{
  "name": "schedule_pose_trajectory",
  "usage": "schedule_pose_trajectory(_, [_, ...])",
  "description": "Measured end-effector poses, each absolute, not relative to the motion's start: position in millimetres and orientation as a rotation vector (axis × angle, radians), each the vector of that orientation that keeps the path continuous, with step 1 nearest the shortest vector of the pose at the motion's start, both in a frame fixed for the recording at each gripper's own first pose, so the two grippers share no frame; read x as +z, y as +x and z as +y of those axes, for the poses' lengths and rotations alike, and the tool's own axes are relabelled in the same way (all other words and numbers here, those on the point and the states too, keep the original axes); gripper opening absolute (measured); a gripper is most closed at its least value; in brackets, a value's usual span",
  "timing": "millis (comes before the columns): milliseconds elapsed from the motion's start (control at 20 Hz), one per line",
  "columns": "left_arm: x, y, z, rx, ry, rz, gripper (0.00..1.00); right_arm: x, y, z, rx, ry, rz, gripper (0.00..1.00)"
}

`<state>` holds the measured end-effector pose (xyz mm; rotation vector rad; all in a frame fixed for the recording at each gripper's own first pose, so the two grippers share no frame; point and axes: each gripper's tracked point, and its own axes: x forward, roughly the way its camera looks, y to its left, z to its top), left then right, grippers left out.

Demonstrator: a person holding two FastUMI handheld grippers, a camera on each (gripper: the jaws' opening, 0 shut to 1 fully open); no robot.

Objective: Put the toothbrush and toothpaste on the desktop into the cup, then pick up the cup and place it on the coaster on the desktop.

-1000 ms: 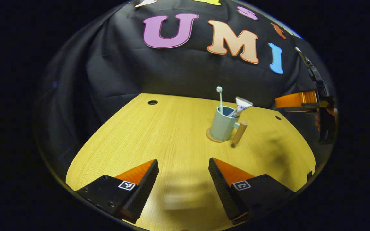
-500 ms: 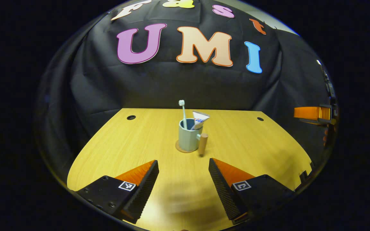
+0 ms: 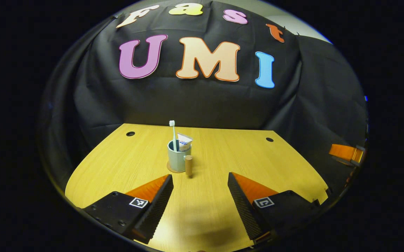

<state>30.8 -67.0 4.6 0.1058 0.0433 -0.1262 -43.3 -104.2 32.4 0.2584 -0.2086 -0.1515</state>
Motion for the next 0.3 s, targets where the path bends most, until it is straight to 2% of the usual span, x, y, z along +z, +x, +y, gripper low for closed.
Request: schedule_pose_trajectory(300, [-5.9, 21.2, -86.7, -0.137, 0.105, 0.049, 0.93, 29.9, -69.7, -130.0, -0.159, 0.314, -0.256, 0.99])
